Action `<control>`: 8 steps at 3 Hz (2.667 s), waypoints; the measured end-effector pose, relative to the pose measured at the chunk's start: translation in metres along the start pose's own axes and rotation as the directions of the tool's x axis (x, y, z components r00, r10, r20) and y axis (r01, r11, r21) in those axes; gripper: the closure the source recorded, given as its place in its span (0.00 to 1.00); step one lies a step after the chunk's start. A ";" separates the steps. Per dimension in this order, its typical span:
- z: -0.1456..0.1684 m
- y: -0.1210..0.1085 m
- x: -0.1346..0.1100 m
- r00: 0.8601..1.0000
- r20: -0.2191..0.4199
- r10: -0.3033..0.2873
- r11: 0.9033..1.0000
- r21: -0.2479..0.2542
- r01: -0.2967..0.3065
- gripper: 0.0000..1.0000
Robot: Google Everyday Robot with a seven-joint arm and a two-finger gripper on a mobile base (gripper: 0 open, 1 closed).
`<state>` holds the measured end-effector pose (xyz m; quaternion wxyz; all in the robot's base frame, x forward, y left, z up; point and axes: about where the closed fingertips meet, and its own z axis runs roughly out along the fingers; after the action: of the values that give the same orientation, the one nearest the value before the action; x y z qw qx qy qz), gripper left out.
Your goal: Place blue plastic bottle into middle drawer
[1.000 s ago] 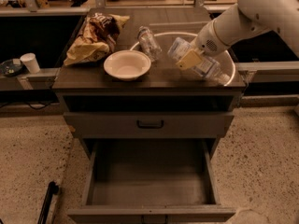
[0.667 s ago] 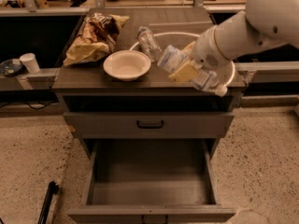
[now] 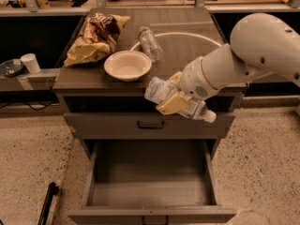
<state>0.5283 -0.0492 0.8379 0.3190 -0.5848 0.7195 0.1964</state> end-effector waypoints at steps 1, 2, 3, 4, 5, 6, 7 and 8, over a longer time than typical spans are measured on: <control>0.000 0.000 0.000 1.000 0.000 0.000 1.000 0.000 0.000 1.00; 0.051 0.021 0.026 0.998 0.041 -0.056 0.998 -0.004 0.056 1.00; 0.124 0.060 0.074 0.989 0.029 -0.148 0.988 -0.031 0.149 1.00; 0.146 0.065 0.105 0.992 0.044 -0.114 0.993 -0.014 0.115 1.00; 0.146 0.065 0.105 0.992 0.044 -0.114 0.993 -0.014 0.115 1.00; 0.188 0.064 0.137 0.998 0.000 -0.064 0.996 -0.068 0.064 1.00; 0.258 0.075 0.187 0.999 -0.032 0.001 0.990 -0.140 -0.006 1.00; 0.316 0.091 0.221 1.000 -0.003 -0.021 0.980 -0.198 0.020 1.00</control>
Offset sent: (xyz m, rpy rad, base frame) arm -0.0305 0.0629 -0.1888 0.1206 -0.1480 0.1280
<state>0.4881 0.0214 0.4502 0.2593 -0.6214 0.6912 0.2625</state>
